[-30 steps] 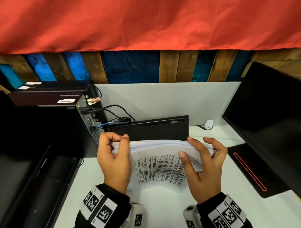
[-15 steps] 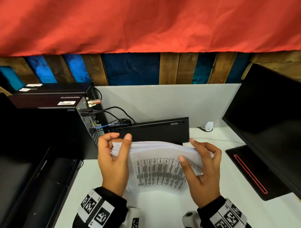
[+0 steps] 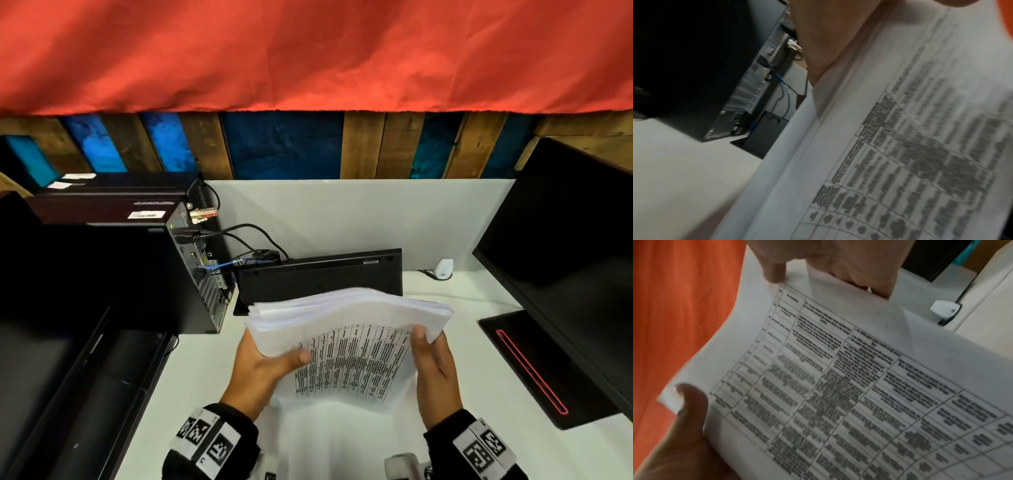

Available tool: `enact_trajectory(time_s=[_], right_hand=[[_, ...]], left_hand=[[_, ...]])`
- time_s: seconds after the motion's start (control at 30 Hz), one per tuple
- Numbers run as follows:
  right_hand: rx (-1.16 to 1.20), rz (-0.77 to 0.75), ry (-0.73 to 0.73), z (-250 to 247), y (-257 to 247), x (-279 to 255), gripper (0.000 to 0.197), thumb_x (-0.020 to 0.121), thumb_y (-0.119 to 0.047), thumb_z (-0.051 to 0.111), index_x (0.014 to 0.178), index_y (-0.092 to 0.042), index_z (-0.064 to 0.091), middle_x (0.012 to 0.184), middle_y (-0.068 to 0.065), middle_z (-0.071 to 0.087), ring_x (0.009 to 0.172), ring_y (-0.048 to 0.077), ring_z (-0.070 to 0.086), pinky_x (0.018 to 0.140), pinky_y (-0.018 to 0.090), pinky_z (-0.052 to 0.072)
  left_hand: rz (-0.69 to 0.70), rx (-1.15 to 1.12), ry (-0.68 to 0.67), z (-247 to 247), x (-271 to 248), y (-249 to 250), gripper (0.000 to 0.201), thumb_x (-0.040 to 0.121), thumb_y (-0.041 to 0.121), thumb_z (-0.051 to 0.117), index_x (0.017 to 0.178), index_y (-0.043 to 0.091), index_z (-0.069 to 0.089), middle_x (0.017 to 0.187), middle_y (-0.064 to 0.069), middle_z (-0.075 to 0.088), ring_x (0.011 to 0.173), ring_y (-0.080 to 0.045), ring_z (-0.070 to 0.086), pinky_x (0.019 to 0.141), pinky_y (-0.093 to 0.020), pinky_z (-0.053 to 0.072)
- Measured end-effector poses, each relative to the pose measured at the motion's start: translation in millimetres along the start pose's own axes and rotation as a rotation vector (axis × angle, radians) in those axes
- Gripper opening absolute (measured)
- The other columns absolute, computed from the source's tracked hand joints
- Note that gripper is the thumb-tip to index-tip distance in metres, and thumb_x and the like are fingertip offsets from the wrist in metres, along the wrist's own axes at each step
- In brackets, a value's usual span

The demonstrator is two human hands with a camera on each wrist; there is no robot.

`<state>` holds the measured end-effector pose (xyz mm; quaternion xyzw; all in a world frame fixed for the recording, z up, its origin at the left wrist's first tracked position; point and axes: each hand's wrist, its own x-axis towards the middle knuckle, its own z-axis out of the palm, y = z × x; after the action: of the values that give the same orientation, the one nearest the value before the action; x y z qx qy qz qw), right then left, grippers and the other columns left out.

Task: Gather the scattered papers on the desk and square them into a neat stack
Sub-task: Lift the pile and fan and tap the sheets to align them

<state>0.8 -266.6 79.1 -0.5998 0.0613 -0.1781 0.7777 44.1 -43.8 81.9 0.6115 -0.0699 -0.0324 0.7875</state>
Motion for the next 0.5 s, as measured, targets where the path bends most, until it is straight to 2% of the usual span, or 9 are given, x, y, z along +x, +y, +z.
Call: enact_trajectory(time_s=[0.07,0.1,0.17,0.27,0.33,0.37,0.4,0.47,0.5], right_hand=[[0.021,0.000,-0.019,1,5,1,0.067,0.074,-0.056,0.067,0.125,-0.016,0.052,0.107,-0.003,0.071,0.101,0.014,0.068,0.077,0.019,0.055],[0.001,-0.008,-0.026,-2,6,3,0.076,0.067,-0.060,0.072,0.126,-0.015,0.052,0.110,0.000,0.070,0.101,0.013,0.068,0.079,0.021,0.055],[-0.047,0.009,-0.010,-13,8,10,0.089,0.049,-0.064,0.081,0.121,-0.017,0.055,0.108,0.003,0.071,0.097,0.014,0.069,0.076,0.022,0.056],[-0.161,0.176,-0.114,-33,21,19,0.089,0.033,-0.049,0.093,0.110,-0.014,0.065,0.100,0.007,0.075,0.094,0.022,0.072,0.074,0.029,0.058],[-0.196,0.279,-0.193,-34,32,17,0.086,0.025,-0.040,0.096,0.102,-0.014,0.069,0.097,0.007,0.076,0.093,0.024,0.072,0.075,0.033,0.060],[-0.222,0.286,-0.185,-33,36,16,0.083,0.025,-0.037,0.097,0.100,-0.014,0.069,0.096,0.006,0.076,0.093,0.023,0.072,0.075,0.032,0.060],[-0.251,0.265,-0.150,-31,40,16,0.073,0.032,-0.031,0.097,0.098,-0.014,0.070,0.095,0.004,0.077,0.092,0.021,0.072,0.074,0.031,0.059],[-0.263,0.206,-0.080,-23,32,15,0.039,0.056,-0.012,0.090,0.089,-0.020,0.072,0.087,-0.003,0.077,0.086,0.013,0.073,0.072,0.028,0.059],[-0.263,0.189,-0.064,-18,25,16,0.030,0.064,-0.005,0.085,0.085,-0.022,0.072,0.083,-0.006,0.077,0.081,0.009,0.073,0.070,0.025,0.058]], left_hand=[[-0.020,0.026,-0.031,7,-1,-1,0.104,0.036,0.033,0.097,0.125,0.001,0.053,0.114,-0.014,0.071,0.107,-0.026,0.068,0.083,-0.027,0.056],[-0.027,0.019,-0.023,8,0,-1,0.099,0.037,0.025,0.096,0.123,0.001,0.053,0.113,-0.014,0.071,0.105,-0.024,0.069,0.080,-0.025,0.056],[-0.047,-0.002,0.014,1,4,-2,0.085,0.042,0.012,0.090,0.119,0.001,0.057,0.109,-0.013,0.074,0.101,-0.023,0.071,0.076,-0.023,0.057],[-0.190,0.081,-0.006,-13,8,-16,0.073,0.048,0.007,0.091,0.115,0.006,0.063,0.106,-0.010,0.075,0.102,-0.025,0.071,0.081,-0.030,0.059],[-0.267,0.170,-0.003,-14,6,-29,0.056,0.055,-0.006,0.088,0.105,0.011,0.068,0.100,-0.006,0.077,0.100,-0.023,0.072,0.087,-0.036,0.058],[-0.266,0.194,0.035,-11,5,-32,0.050,0.059,-0.012,0.083,0.100,0.012,0.070,0.096,-0.004,0.078,0.096,-0.020,0.073,0.087,-0.037,0.058],[-0.235,0.197,0.082,-9,5,-34,0.046,0.061,-0.015,0.080,0.096,0.013,0.071,0.094,-0.003,0.078,0.092,-0.018,0.074,0.086,-0.036,0.058],[-0.157,0.176,0.161,-2,6,-27,0.039,0.067,-0.015,0.077,0.092,0.015,0.073,0.092,-0.001,0.078,0.088,-0.014,0.074,0.082,-0.029,0.059],[-0.123,0.165,0.183,1,7,-19,0.035,0.070,-0.012,0.076,0.091,0.015,0.074,0.091,0.001,0.078,0.087,-0.011,0.074,0.079,-0.024,0.059]])
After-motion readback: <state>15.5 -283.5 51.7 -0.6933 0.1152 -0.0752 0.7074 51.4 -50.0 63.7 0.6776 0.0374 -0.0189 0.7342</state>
